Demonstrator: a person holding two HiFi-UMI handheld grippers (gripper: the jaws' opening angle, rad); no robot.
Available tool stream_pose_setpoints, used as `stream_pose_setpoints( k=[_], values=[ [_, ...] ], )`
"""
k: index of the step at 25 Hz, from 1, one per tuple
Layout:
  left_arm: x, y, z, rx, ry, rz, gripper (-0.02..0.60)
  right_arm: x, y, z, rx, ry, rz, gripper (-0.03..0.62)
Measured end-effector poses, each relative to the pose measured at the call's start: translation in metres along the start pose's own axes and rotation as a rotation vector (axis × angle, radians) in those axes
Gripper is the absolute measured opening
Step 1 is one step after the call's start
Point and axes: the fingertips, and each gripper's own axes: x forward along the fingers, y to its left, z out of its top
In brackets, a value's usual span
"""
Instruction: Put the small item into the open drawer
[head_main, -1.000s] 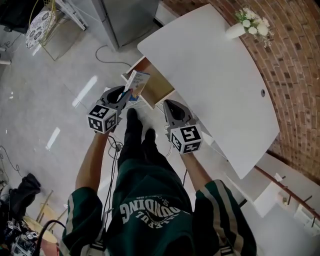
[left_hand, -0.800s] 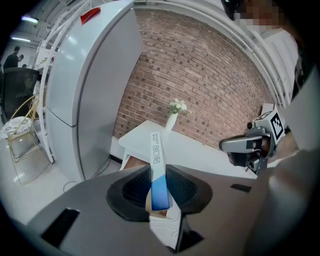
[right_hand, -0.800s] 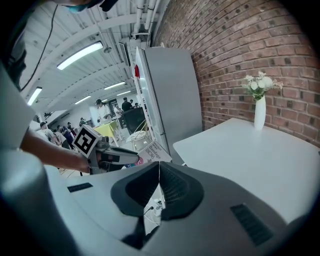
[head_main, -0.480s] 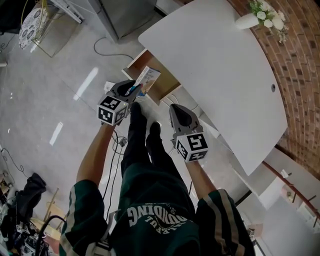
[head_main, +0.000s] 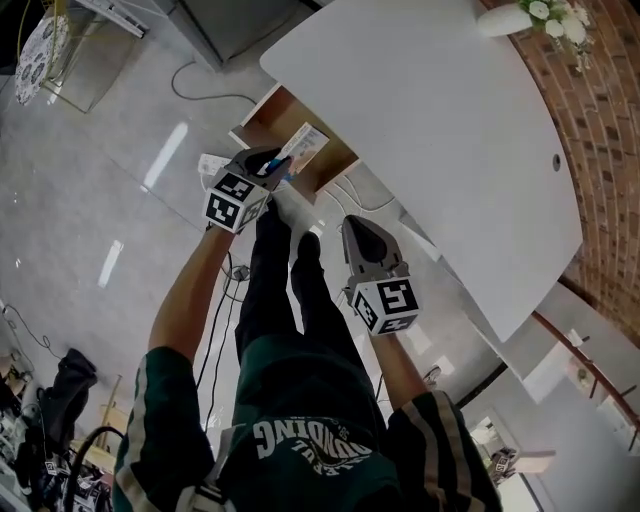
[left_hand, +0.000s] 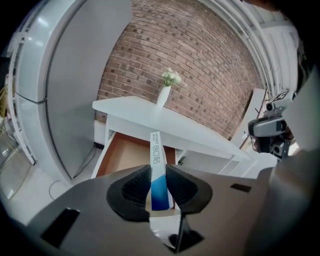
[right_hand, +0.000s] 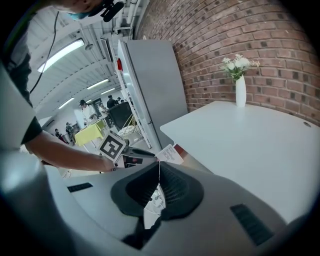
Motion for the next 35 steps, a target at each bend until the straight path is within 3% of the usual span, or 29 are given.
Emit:
stream_pose_setpoints(
  k=[5,12,20,35],
  values=[
    [0.032,0.002,-0.013,0.092,0.079,-0.027,0.103,0.002,-0.002,-0.022,0.033,0.026,-0.013,0.025],
    [0.079,0.003,-0.022,0.153,0.133,-0.038,0.103,0.003,-0.008,-0.045,0.055,0.051,-0.028,0.025],
    [0.124,0.015,-0.024,0.083,0.117,0.009,0.103,0.007,-0.012,-0.066,0.067,0.076,-0.039,0.025],
    [0.167,0.036,-0.034,0.038,0.106,0.018,0.103,0.069,-0.035,-0.077,0.024,0.144,-0.092,0.025]
  ],
)
